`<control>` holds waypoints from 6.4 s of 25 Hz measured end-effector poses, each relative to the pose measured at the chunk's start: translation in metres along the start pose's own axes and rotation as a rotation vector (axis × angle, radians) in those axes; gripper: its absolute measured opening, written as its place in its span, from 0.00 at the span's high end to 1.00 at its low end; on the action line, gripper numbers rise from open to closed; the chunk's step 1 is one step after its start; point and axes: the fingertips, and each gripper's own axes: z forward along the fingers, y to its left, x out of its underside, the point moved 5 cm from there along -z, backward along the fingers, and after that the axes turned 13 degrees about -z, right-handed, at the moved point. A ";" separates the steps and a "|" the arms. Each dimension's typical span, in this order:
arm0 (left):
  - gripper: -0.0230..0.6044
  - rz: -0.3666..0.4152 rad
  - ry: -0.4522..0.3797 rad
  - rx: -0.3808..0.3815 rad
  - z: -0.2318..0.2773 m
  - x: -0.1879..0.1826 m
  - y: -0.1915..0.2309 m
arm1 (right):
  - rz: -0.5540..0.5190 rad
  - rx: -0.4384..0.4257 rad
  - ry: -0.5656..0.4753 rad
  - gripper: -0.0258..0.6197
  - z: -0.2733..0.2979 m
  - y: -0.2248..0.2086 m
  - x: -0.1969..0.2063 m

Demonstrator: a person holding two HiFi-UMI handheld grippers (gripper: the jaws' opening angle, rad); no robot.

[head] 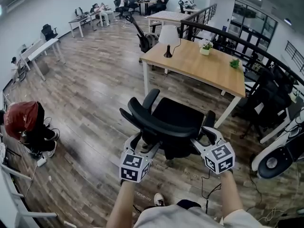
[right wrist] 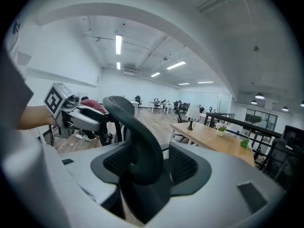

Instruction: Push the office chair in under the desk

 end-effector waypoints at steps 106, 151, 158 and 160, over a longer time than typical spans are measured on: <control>0.44 -0.052 -0.060 -0.115 0.447 -0.129 -0.019 | -0.066 -0.154 -0.135 0.61 0.242 -0.395 0.082; 0.42 -0.011 -0.047 -0.019 0.653 -0.199 -0.002 | 0.101 0.034 -0.045 0.61 0.341 -0.573 0.114; 0.42 -0.019 -0.042 -0.044 0.662 -0.201 -0.018 | 0.095 0.046 -0.047 0.61 0.339 -0.591 0.122; 0.41 -0.023 -0.029 -0.042 0.666 -0.201 -0.023 | 0.090 0.042 -0.048 0.61 0.339 -0.597 0.124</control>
